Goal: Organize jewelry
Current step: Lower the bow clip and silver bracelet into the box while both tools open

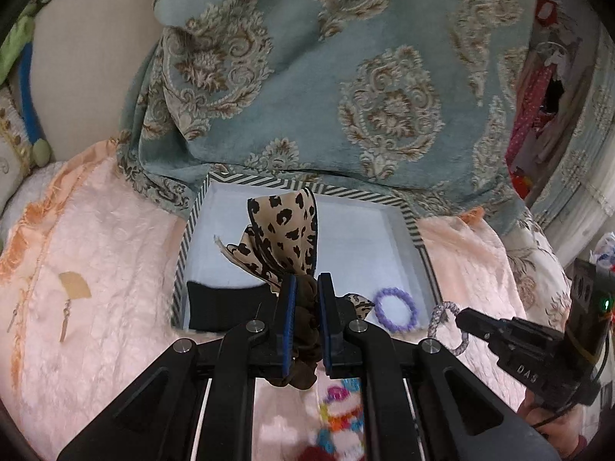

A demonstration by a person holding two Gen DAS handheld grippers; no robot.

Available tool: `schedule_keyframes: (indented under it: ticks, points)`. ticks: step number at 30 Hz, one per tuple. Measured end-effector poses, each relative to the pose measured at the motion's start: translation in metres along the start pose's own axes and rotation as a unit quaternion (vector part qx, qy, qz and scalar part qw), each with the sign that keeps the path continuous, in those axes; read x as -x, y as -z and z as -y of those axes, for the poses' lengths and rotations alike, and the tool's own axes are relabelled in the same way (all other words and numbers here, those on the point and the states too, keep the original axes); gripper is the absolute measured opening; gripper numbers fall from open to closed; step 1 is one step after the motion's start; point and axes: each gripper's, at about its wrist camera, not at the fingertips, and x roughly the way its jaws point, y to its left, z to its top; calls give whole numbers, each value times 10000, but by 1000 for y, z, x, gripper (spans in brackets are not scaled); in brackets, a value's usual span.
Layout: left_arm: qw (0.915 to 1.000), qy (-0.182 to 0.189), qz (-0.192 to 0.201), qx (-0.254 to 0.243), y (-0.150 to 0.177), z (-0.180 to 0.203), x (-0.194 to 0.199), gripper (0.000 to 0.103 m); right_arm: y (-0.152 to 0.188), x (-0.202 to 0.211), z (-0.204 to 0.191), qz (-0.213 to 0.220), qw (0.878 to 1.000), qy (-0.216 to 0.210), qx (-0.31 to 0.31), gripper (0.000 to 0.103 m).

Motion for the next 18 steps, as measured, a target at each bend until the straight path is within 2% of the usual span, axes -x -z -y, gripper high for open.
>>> schedule_keyframes:
  ticks: [11, 18]
  points:
    - [9992, -180, -173, 323, -38, -41, -74, 0, -33, -76, 17, -316, 9991, 297, 9, 7]
    - [9951, -542, -425, 709, -34, -79, -109, 0, -47, -116, 22, -496, 9968, 620, 72, 7]
